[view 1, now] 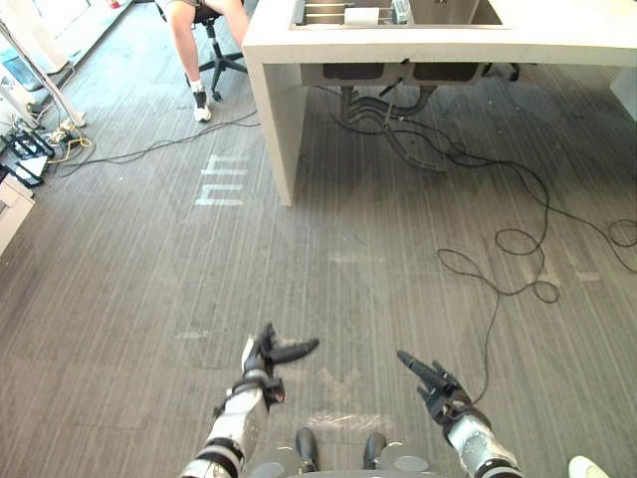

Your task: Walk over to the sink, pick up the cup, carry it to the dishwasher, place the cup inside the dishwasher, then close the dishwasher door

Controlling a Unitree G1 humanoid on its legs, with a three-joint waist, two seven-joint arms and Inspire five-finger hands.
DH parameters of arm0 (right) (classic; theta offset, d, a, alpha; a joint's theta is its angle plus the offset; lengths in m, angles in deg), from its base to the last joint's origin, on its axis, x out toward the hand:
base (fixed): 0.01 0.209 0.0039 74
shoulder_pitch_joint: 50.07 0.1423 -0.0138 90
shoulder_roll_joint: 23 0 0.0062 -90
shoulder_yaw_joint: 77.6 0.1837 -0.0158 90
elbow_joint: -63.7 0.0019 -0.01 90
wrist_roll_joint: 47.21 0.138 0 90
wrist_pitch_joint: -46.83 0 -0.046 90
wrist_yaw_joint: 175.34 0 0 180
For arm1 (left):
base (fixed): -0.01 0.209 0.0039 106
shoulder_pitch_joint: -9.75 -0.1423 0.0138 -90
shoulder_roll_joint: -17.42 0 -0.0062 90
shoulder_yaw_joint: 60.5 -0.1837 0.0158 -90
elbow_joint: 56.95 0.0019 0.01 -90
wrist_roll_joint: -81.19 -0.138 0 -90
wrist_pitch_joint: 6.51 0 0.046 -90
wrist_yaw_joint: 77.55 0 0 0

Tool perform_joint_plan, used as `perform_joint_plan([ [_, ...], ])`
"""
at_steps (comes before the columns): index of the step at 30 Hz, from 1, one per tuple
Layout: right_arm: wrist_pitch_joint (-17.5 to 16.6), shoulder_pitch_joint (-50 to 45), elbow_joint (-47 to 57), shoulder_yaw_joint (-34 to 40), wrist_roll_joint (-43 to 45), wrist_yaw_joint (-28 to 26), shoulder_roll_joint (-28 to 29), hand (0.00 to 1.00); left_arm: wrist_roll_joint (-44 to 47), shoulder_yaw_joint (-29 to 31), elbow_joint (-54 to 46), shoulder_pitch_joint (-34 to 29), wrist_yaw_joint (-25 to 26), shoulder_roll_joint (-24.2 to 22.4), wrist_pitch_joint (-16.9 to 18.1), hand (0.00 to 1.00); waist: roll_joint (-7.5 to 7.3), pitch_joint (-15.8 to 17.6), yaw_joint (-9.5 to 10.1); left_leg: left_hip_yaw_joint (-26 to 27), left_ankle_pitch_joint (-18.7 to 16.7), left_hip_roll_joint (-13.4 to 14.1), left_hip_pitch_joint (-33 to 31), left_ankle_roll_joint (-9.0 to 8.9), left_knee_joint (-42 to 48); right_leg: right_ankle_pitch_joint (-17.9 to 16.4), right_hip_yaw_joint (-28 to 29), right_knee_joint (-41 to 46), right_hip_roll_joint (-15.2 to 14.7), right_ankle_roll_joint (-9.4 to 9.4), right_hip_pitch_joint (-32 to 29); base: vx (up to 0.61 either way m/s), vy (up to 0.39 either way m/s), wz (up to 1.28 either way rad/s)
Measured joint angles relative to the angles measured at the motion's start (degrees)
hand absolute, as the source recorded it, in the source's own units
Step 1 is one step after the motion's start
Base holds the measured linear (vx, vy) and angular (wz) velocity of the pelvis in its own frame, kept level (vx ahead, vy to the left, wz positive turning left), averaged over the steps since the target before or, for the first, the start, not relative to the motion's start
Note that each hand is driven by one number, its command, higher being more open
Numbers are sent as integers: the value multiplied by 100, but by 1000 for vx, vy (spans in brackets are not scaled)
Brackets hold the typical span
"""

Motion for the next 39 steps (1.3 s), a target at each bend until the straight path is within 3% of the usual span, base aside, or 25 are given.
perform_joint_plan([
  [3,37,-23,5,-19,-26,-22,60,100,923,-257,80,61,-990,206,-845,100,-14,10,-12,18,4,2,190,-9,-83,-31,-12,5,3,47,162,29,-9,3],
  [5,200,-75,16,-58,-105,-45,125,100,1355,-559,546,30,-1592,233,-1667,100,-35,22,-52,70,1,-3,322,-13,-169,-38,-8,5,3,58,239,36,9,-7],
  [7,348,-107,-8,-69,-262,-99,235,100,1397,-758,966,-164,-1918,153,-2141,100,-120,72,-103,183,-1,-5,353,-16,-186,-38,-2,5,0,58,243,30,18,-10],
  [9,432,-152,-43,-74,-496,-180,285,100,1375,-839,1155,-323,-2008,133,-2351,100,-172,87,-125,192,-4,-4,359,-20,-186,-38,-4,5,0,58,247,26,5,-1],
  [13,574,-374,-155,-115,-1383,-382,293,100,631,-731,1159,-470,-1761,183,-2209,100,-189,73,-105,196,-22,0,515,-46,-185,-38,-62,9,-3,58,451,11,-1,11],
  [15,619,-395,-200,-170,-1906,-538,304,100,-226,-519,1170,-532,-1151,212,-2007,100,-202,55,-113,195,-22,-1,544,-46,-197,-38,-88,7,-3,58,494,-52,-7,2],
  [19,656,-426,-255,-260,-2322,-565,312,100,-1113,-325,1173,-668,-539,344,-1913,100,-227,35,-108,189,-13,-12,528,-32,-222,-38,-138,-36,-3,57,485,-58,-2,5],
  [21,733,-492,-268,-329,-2328,-582,313,100,-1344,-280,1174,-873,-244,401,-1798,100,-247,-8,-105,186,68,-50,518,89,-317,-38,-169,-145,-1,54,485,-59,-9,2],
  [25,726,-547,-370,-327,-2316,-592,302,100,-1359,-121,1169,-1053,71,328,-1508,100,-267,-47,-99,162,222,-100,477,296,-517,-21,-264,-214,-2,25,406,-70,2,7],
  [31,342,-675,-472,-324,-2000,-518,403,100,-1336,-60,1145,-1204,586,306,-971,100,-416,-141,-53,160,256,-139,429,325,-518,60,-303,-300,-16,-82,394,-54,16,2],
  [37,176,-781,-483,-310,-1347,-560,400,100,-1246,110,1108,-1226,633,260,-1000,100,-421,-146,-25,161,258,-146,424,327,-523,61,-317,-315,-19,-82,394,0,0,0],
  [39,193,-777,-483,-308,-1341,-575,398,100,-998,160,1093,-1226,376,264,-1199,100,-421,-146,-25,194,257,-146,421,326,-524,61,-301,-318,-18,-81,387,3,-1,-2],
])
